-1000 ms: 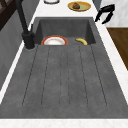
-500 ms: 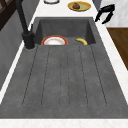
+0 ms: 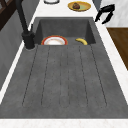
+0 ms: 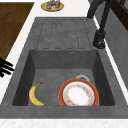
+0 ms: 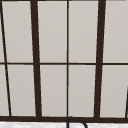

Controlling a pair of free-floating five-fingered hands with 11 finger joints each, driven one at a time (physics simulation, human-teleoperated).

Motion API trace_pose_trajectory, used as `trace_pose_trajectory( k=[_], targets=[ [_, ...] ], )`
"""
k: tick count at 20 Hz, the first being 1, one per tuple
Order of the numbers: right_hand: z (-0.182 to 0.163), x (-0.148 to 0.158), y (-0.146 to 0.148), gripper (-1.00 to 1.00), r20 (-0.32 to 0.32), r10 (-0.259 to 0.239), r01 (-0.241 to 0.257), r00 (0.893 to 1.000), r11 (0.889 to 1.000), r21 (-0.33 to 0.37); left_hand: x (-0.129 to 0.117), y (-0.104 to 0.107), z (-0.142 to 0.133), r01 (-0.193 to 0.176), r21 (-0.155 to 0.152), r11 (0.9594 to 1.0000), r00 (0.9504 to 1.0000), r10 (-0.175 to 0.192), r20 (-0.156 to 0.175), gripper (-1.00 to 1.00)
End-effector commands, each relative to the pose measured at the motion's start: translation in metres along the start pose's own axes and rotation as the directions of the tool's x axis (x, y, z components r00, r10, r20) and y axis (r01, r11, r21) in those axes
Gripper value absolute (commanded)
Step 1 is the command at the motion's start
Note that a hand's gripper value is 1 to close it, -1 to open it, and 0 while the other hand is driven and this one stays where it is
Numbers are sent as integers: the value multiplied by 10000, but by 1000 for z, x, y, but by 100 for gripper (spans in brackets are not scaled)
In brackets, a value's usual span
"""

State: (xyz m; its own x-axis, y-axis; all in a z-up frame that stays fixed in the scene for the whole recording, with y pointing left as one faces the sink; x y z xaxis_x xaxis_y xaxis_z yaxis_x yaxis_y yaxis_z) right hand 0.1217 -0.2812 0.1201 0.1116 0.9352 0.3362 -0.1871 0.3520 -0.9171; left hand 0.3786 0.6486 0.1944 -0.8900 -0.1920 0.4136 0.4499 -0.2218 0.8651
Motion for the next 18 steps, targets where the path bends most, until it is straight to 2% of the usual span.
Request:
trace_pose_trajectory(
  k=[1,3,4,5,8,9,12,15,16,17,18],
  targets=[
    [0,0,0,0,0,0,0,10000,10000,0,-15,-5,-13,-853,485,9952,9959,866,-258,-100],
    [0,0,0,0,0,0,0,10000,10000,0,-30,-9,-19,-781,602,9951,9962,803,-342,-100],
    [0,0,0,0,0,0,0,10000,10000,0,-32,-19,-19,-564,848,9948,9978,592,-304,-100],
    [0,0,0,0,0,0,0,10000,10000,0,-33,-24,-20,-495,923,9945,9982,525,-298,-100],
    [0,0,0,0,0,0,0,10000,10000,0,-43,-36,-21,-402,1061,9935,9992,408,-34,-100],
    [0,0,0,0,0,0,0,10000,10000,0,-44,-39,-19,-397,1154,9925,9992,383,146,-100],
    [0,0,0,0,0,0,0,10000,10000,0,-44,-45,-20,-770,1487,9859,9966,719,395,-100],
    [0,0,0,0,0,0,0,10000,10000,0,-48,-47,-13,-989,1867,9774,9927,839,864,-100],
    [0,0,0,0,0,0,0,10000,10000,0,-54,-49,-9,-897,1919,9773,9912,688,1128,-100],
    [0,0,0,0,0,0,0,10000,10000,0,-60,-53,-7,-760,2051,9758,9913,518,1208,-100],
    [0,0,0,0,0,0,0,10000,10000,0,-68,-59,-4,-691,2033,9767,9921,460,1164,-100]
  ],
)
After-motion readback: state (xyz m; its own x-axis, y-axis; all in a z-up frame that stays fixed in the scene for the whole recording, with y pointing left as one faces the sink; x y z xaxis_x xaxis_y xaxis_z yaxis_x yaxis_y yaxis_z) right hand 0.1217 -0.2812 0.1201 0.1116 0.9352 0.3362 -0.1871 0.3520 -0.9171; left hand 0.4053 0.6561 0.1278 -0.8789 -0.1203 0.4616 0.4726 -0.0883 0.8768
